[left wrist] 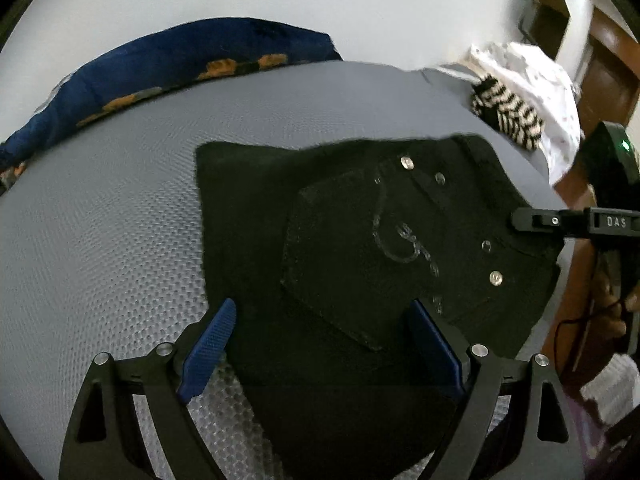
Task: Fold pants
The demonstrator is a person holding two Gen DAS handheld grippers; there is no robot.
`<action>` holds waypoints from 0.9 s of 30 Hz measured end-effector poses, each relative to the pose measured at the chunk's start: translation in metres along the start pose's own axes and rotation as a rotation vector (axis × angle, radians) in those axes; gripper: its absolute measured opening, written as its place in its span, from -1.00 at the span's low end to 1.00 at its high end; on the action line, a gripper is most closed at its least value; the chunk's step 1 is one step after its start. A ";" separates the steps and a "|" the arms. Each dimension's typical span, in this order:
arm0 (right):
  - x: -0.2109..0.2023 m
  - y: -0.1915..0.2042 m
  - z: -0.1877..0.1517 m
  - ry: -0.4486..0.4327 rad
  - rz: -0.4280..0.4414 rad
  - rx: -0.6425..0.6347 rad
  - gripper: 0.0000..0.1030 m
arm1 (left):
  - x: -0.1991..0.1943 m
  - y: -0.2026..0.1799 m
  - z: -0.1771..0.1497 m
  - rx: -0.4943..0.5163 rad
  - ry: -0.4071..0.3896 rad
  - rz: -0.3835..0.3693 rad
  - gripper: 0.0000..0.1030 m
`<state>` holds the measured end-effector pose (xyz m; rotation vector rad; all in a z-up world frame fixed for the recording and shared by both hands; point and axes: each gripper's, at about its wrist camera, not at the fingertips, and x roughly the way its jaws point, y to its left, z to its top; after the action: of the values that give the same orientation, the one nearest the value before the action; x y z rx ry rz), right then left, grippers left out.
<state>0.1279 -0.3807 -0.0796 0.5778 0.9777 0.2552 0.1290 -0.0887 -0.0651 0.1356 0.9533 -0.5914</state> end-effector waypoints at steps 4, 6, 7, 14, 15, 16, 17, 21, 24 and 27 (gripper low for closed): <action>-0.030 0.017 0.003 -0.101 -0.011 0.035 0.08 | -0.011 0.016 -0.001 -0.074 -0.029 0.001 0.71; -0.042 0.022 0.001 -0.134 0.047 0.103 0.22 | -0.015 0.023 -0.003 -0.105 -0.038 0.016 0.71; -0.045 0.023 -0.002 -0.146 0.068 0.141 0.38 | -0.017 0.026 -0.004 -0.117 -0.047 0.024 0.71; -0.036 0.052 -0.037 -0.188 0.094 0.248 0.47 | -0.036 0.033 -0.011 -0.123 -0.104 0.147 0.71; -0.032 0.057 -0.039 -0.185 0.057 0.219 0.47 | -0.038 0.033 -0.012 -0.122 -0.107 0.166 0.71; -0.030 0.061 -0.042 -0.181 0.020 0.188 0.47 | -0.040 0.033 -0.012 -0.120 -0.107 0.181 0.71; -0.027 0.068 -0.043 -0.180 -0.019 0.138 0.47 | -0.041 0.033 -0.012 -0.117 -0.106 0.194 0.71; -0.026 0.087 -0.051 -0.213 -0.110 0.007 0.47 | -0.050 0.032 -0.016 -0.115 -0.128 0.256 0.71; -0.024 0.100 -0.057 -0.219 -0.152 -0.070 0.48 | -0.054 0.032 -0.018 -0.132 -0.136 0.257 0.71; -0.021 0.109 -0.061 -0.218 -0.171 -0.120 0.49 | -0.056 0.030 -0.019 -0.138 -0.135 0.274 0.71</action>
<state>0.0705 -0.2799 -0.0291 0.3999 0.7894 0.0953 0.1071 -0.0333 -0.0357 0.0994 0.8240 -0.2778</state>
